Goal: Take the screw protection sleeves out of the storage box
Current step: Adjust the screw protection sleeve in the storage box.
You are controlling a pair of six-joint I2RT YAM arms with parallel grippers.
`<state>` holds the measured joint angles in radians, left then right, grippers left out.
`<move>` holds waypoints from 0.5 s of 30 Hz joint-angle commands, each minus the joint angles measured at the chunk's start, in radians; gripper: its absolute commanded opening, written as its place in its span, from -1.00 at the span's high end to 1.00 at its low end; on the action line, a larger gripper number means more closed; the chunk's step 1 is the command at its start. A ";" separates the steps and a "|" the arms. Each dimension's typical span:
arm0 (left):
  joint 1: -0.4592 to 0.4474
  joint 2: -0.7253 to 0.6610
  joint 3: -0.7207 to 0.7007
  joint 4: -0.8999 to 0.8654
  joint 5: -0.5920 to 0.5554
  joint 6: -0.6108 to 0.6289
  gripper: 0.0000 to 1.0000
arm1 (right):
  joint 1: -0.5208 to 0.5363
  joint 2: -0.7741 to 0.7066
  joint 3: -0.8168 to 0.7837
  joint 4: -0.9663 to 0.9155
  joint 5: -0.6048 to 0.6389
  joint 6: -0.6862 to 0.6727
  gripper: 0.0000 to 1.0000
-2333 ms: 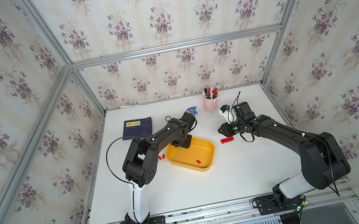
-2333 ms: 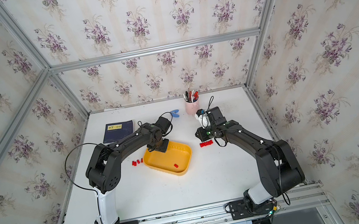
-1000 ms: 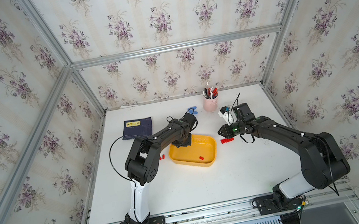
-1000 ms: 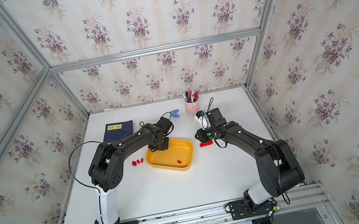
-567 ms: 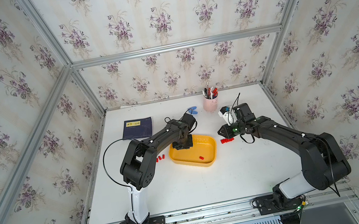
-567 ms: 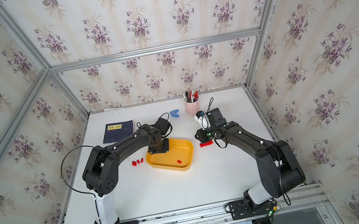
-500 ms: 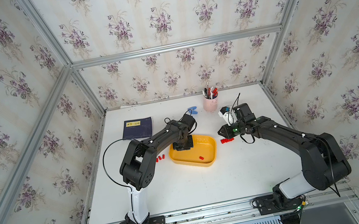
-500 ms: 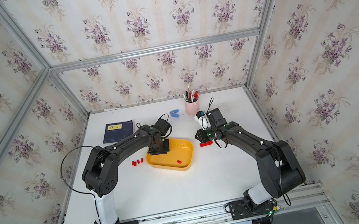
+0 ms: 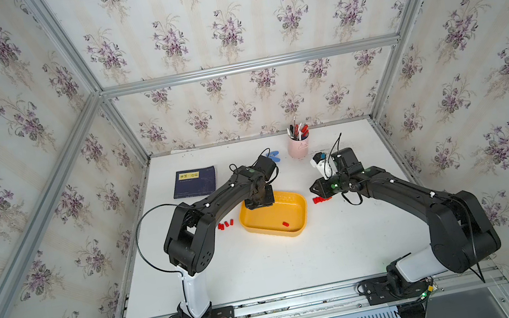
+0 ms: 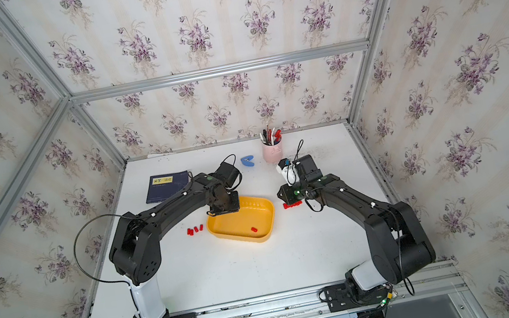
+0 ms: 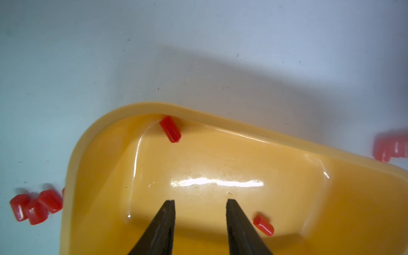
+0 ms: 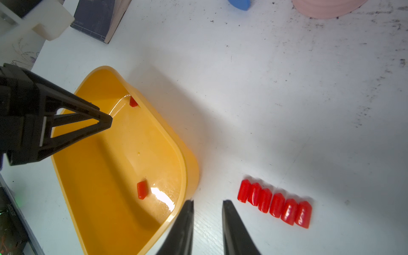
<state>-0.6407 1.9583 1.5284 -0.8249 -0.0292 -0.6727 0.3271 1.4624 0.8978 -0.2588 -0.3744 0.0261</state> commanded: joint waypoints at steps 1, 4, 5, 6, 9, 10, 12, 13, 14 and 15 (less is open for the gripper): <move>0.004 0.028 0.008 -0.051 -0.080 0.014 0.14 | 0.001 0.005 0.001 0.015 -0.002 -0.008 0.44; 0.004 0.046 -0.004 -0.030 -0.108 -0.009 0.17 | 0.001 0.007 0.004 0.016 -0.007 -0.009 0.44; 0.004 0.048 -0.008 -0.022 -0.120 -0.015 0.18 | 0.001 0.006 0.004 0.016 -0.007 -0.009 0.44; 0.005 0.052 -0.006 -0.019 -0.133 -0.022 0.18 | 0.001 0.006 0.005 0.016 -0.006 -0.010 0.44; 0.013 0.072 0.001 -0.005 -0.151 -0.034 0.19 | 0.001 0.006 0.007 0.012 -0.007 -0.012 0.44; 0.016 0.076 0.001 0.006 -0.150 -0.032 0.20 | 0.001 0.006 0.006 0.012 -0.009 -0.012 0.44; 0.018 0.089 0.010 0.020 -0.147 -0.027 0.22 | 0.001 0.006 0.004 0.013 -0.010 -0.010 0.44; 0.018 0.099 0.017 0.022 -0.143 -0.023 0.24 | 0.000 0.006 0.003 0.013 -0.009 -0.011 0.44; 0.018 0.112 0.027 0.024 -0.140 -0.020 0.25 | 0.001 0.006 0.003 0.013 -0.009 -0.011 0.44; 0.019 0.121 0.032 0.024 -0.140 -0.018 0.26 | 0.001 0.006 0.001 0.013 -0.010 -0.011 0.44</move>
<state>-0.6228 2.0617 1.5452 -0.8162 -0.1528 -0.6907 0.3271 1.4673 0.8993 -0.2588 -0.3779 0.0235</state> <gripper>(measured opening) 0.373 0.278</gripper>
